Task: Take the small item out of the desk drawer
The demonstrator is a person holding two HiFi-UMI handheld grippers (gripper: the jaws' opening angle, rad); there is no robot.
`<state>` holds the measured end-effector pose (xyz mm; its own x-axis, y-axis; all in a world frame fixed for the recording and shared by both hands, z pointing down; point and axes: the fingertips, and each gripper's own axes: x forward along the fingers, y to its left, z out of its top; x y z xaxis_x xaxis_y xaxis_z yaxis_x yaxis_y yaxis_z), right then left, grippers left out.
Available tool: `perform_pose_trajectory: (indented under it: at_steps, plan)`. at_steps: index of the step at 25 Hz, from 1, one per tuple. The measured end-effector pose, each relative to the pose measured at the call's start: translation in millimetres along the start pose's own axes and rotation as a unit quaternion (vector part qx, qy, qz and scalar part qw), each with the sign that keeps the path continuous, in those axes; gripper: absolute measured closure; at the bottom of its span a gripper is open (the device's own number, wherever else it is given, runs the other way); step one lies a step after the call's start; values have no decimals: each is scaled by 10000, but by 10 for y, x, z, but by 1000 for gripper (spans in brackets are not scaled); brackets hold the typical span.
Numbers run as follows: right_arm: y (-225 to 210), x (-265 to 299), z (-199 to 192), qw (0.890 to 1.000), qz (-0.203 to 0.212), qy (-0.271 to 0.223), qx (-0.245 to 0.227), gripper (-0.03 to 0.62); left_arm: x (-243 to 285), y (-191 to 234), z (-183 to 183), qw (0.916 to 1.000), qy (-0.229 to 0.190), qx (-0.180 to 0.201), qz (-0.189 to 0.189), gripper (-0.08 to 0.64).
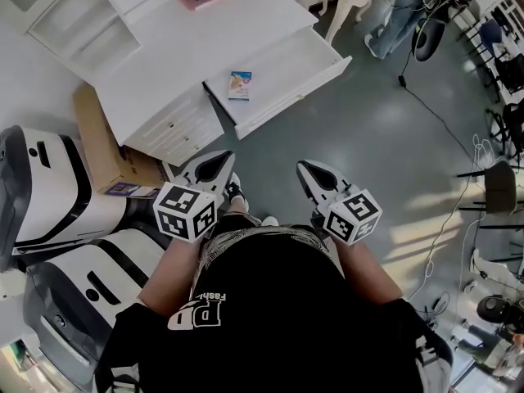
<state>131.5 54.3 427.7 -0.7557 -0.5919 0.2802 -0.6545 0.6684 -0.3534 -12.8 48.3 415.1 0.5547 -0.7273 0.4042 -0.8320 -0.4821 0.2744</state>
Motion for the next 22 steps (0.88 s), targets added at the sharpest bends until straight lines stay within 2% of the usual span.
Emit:
perform_pose_trajectory:
  at_steps: [8, 17, 22]
  plan:
    - [-138, 577, 144, 9996, 68, 287, 3, 583, 277, 542, 113, 9995, 161, -255, 31, 543]
    - [-362, 1420, 399, 9982, 87, 598, -43, 583, 685, 1337, 313, 9990, 367, -193, 187, 543]
    - [-466, 1843, 532, 9968, -17, 774, -201, 583, 855, 1698, 485, 9990, 366, -233, 64, 543]
